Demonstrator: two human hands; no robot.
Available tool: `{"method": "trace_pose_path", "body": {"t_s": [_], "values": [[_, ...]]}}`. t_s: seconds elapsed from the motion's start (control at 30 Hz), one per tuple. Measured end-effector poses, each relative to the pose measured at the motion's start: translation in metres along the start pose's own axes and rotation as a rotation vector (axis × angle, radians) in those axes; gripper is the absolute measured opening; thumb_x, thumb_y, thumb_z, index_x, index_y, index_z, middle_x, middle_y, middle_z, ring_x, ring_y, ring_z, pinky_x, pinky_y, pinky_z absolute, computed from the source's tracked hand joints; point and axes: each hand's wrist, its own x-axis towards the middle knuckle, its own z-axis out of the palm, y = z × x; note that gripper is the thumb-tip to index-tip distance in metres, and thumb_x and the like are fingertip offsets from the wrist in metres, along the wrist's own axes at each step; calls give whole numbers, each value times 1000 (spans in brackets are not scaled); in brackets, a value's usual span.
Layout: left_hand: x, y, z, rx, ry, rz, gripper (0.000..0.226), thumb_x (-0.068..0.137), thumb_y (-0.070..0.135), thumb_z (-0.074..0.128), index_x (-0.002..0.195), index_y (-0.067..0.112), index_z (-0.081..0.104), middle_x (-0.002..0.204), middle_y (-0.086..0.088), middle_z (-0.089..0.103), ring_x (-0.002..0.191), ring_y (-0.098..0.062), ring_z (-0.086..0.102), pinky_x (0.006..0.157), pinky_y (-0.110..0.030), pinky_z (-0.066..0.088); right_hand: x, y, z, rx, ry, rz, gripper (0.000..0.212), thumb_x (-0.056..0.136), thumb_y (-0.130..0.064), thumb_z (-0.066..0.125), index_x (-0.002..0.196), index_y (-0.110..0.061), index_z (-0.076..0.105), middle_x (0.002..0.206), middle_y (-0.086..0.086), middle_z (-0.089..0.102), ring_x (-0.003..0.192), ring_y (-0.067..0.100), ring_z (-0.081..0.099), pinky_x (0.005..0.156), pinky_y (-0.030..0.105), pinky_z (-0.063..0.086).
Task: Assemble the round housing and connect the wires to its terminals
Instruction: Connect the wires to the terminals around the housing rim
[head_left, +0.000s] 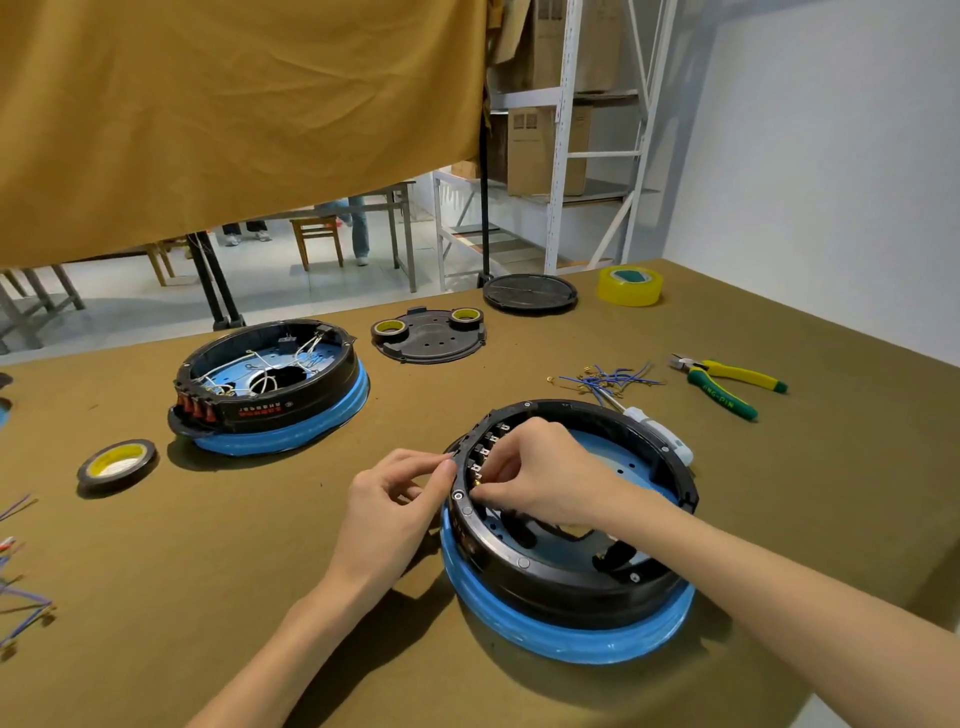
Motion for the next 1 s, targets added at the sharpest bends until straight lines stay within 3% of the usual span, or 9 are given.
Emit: {"method": "trace_pose_path", "body": {"t_s": [0.17,0.27,0.37,0.43,0.53,0.7,0.77,0.83,1.0], "values": [[0,0,2,58,20,33,39,86,49,62,115,26,75,108,13,72,88,-13,66,73,-26,55,-2,10,-18,-48,105,51,13,90,-31,75,93,-19,81,71,-10,69,62,-1,61,59,14,47],[0,3,4,70,-8,35,45,89,50,57,129,30,67,121,18,68,104,-5,64,86,-25,54,1,7,-14,-82,91,54,13,90,-29,75,95,-19,82,78,-8,71,71,2,63,62,15,47],[-1,2,6,120,-71,22,46,97,47,50,139,33,61,137,20,61,128,3,50,104,-28,42,6,1,-9,-88,68,61,8,88,-24,77,89,-19,83,78,-6,75,73,5,68,65,19,53],[0,2,6,137,-77,9,39,103,40,49,140,35,59,140,20,59,134,4,43,105,-25,36,9,0,-9,-85,63,77,6,87,-21,78,86,-18,83,75,-5,75,69,3,69,65,21,56],[1,2,6,140,-69,-7,36,104,35,51,139,34,60,138,18,61,134,1,45,109,-31,39,13,-1,-10,-57,29,121,7,89,-15,76,84,-13,81,64,-1,73,53,2,66,54,15,51],[2,0,6,153,-62,-12,35,104,33,52,137,33,62,136,17,63,133,-3,48,113,-45,41,13,0,-5,-35,39,91,11,91,-9,73,82,-8,80,66,6,75,59,16,74,63,27,63],[2,-1,6,145,-60,-14,34,104,32,53,137,32,63,136,15,64,133,-6,50,113,-48,42,12,1,-4,-6,41,90,12,91,-9,73,81,-9,79,67,5,75,58,14,74,59,25,62],[2,0,8,138,-53,-20,34,104,33,54,137,32,63,135,14,65,133,-7,51,113,-49,43,10,2,-3,-12,54,84,11,92,-11,73,82,-11,78,67,3,75,57,11,73,57,20,58],[-1,3,7,155,-39,-7,38,101,43,52,137,36,62,135,18,64,132,-5,51,112,-48,43,0,1,-4,-8,64,113,16,90,-29,77,98,-16,72,75,2,75,64,12,72,68,30,63]]}}
